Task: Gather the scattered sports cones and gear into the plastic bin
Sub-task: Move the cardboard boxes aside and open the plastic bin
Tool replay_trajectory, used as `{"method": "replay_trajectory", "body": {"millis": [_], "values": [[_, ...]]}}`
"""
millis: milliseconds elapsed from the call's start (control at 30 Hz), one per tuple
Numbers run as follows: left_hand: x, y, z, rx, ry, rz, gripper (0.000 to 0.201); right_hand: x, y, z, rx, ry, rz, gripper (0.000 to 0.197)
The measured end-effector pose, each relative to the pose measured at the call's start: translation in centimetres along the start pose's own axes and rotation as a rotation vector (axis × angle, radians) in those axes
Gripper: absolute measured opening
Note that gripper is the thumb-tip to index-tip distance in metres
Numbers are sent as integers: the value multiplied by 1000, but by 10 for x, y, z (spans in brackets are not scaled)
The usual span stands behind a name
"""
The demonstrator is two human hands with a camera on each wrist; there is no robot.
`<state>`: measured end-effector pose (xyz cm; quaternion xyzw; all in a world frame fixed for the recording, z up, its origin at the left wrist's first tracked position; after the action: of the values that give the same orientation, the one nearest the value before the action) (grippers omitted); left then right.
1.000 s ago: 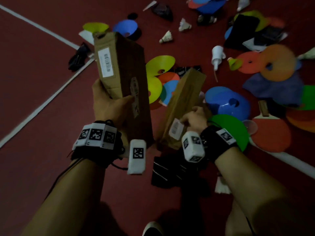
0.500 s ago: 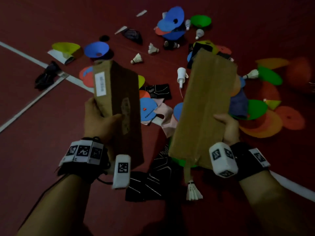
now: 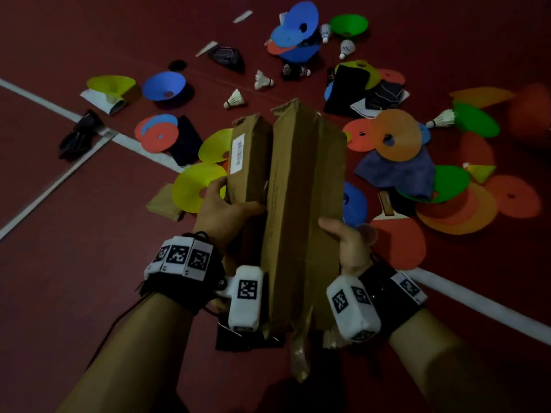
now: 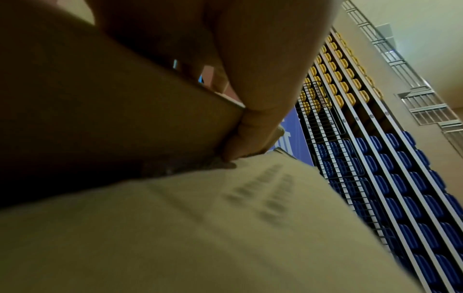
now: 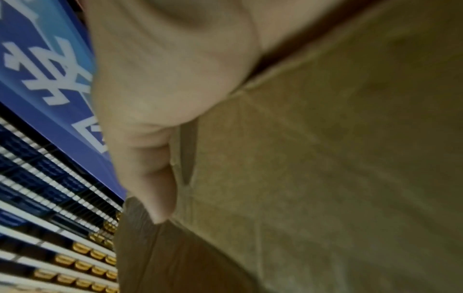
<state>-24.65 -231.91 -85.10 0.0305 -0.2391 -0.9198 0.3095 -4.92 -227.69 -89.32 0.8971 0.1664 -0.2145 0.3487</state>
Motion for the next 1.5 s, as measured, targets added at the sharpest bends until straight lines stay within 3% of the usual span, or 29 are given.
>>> {"method": "replay_trajectory", "body": {"millis": [67, 133, 167, 233, 333, 400, 467, 533, 700, 833, 967, 1067, 1167, 1233, 1300, 1400, 1500], "values": [[0, -2, 3, -22, 8, 22, 103, 2, 1, 1, -50, 58, 4, 19], [1, -4, 4, 15, 96, 25, 92, 5, 4, -5, -89, 111, -10, 9], [1, -4, 5, 32, 132, 12, 83, 8, 4, -10, -71, 103, -36, 8], [0, -6, 5, 33, 142, -1, 72, 10, 4, -18, 19, 13, -77, 23], [0, -7, 6, -47, 96, 70, 69, 17, 0, -17, 98, -36, 11, 35], [1, -6, 9, -106, 70, 139, 64, 19, -2, -17, 83, -41, 40, 8], [3, -4, 12, -145, 64, 188, 57, 21, -3, -18, 95, -22, 31, 27], [5, -6, 11, -151, 76, 203, 52, 22, -4, -21, 101, -11, 49, 19], [5, -6, 10, -209, 6, 234, 66, 27, -9, -28, 94, -71, 41, 13], [-2, -8, 5, -132, 5, 221, 63, 24, -12, -28, 94, -48, 55, 3], [-12, -12, 5, -82, -13, 176, 63, 19, -11, -30, 77, -89, 52, 18], [-17, -12, 10, -77, 30, 163, 62, 18, -4, -45, 95, -99, 75, 7], [-20, -19, 12, -78, 73, 168, 70, 25, 4, -54, 155, -112, 108, 55], [-29, -14, 14, -30, 109, 144, 80, 23, 21, -68, 165, -93, 130, 61], [-39, -8, 14, 79, 169, 101, 76, 24, 35, -85, 156, -46, 170, 56], [-50, 17, 56, 125, 157, 49, 56, 12, 75, -133, 95, 95, 259, 23], [-49, 46, 143, 74, 45, 11, 73, -29, 126, -206, 98, 130, 253, 21]]}}
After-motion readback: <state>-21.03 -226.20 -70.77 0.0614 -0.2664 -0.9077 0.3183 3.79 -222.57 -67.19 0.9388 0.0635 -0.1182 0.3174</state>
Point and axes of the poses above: each hand's wrist, its own y-axis away from the middle knuckle, its own x-axis out of the back of the hand, z = x × y, the point moved 4 cm from there along -y, towards the middle knuckle, and after that the axes turned 8 degrees about y, right-handed, at the moved point
